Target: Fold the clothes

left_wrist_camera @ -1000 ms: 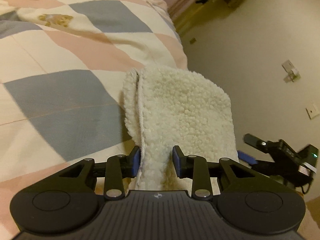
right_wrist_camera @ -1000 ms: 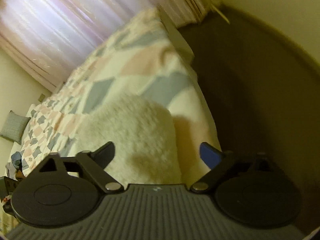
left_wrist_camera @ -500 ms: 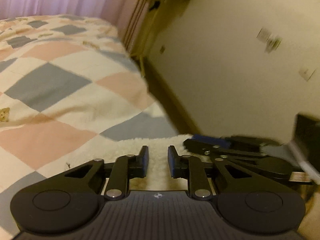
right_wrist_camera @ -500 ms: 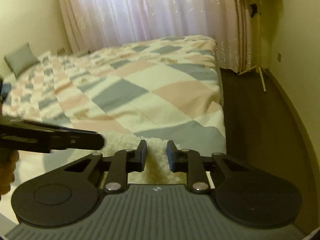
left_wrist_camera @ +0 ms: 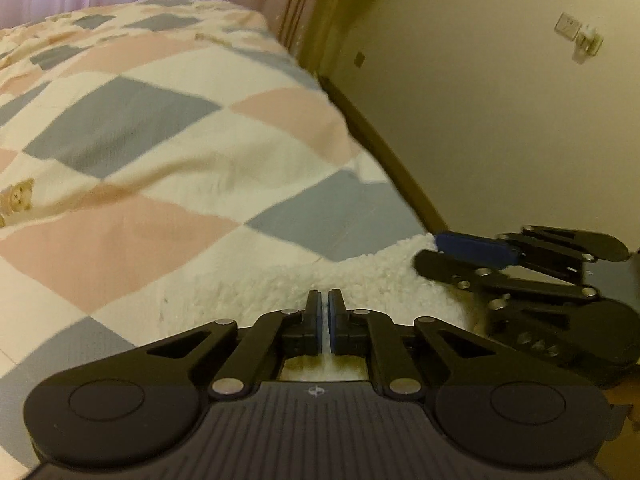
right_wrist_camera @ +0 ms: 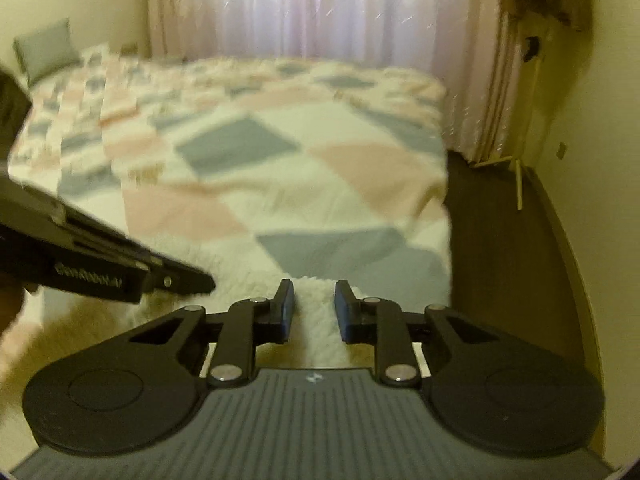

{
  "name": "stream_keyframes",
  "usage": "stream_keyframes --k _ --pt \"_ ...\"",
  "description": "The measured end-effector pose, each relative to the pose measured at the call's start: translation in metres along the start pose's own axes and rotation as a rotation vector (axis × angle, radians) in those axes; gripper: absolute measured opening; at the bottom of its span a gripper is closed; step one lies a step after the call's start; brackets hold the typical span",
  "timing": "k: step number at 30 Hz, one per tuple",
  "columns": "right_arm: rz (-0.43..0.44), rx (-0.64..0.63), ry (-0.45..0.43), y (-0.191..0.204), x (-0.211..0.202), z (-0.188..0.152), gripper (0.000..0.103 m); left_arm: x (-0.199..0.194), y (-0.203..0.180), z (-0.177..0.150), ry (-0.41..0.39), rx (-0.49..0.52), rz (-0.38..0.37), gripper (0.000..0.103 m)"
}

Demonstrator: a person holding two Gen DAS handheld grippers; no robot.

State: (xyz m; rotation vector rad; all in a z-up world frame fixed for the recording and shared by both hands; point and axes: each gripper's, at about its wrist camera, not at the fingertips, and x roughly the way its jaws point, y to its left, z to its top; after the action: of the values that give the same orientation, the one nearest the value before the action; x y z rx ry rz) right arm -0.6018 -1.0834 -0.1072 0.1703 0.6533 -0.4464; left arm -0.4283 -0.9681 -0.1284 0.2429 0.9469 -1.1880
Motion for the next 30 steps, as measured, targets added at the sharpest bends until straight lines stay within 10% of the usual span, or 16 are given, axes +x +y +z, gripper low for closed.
stream_keyframes --k 10,17,22,30 --pt "-0.040 -0.111 0.039 0.014 0.020 -0.017 0.024 0.018 0.015 -0.015 0.006 0.005 0.095 0.009" --pt "-0.095 0.014 -0.087 0.009 -0.069 -0.011 0.024 0.008 0.018 -0.008 0.008 -0.005 0.060 0.009" --pt "-0.093 -0.087 0.101 0.039 -0.049 -0.066 0.023 0.011 0.014 -0.013 0.004 0.047 0.078 0.009" --pt "-0.119 -0.024 0.053 0.037 -0.064 -0.056 0.023 -0.003 0.009 -0.008 -0.009 0.048 0.104 0.008"
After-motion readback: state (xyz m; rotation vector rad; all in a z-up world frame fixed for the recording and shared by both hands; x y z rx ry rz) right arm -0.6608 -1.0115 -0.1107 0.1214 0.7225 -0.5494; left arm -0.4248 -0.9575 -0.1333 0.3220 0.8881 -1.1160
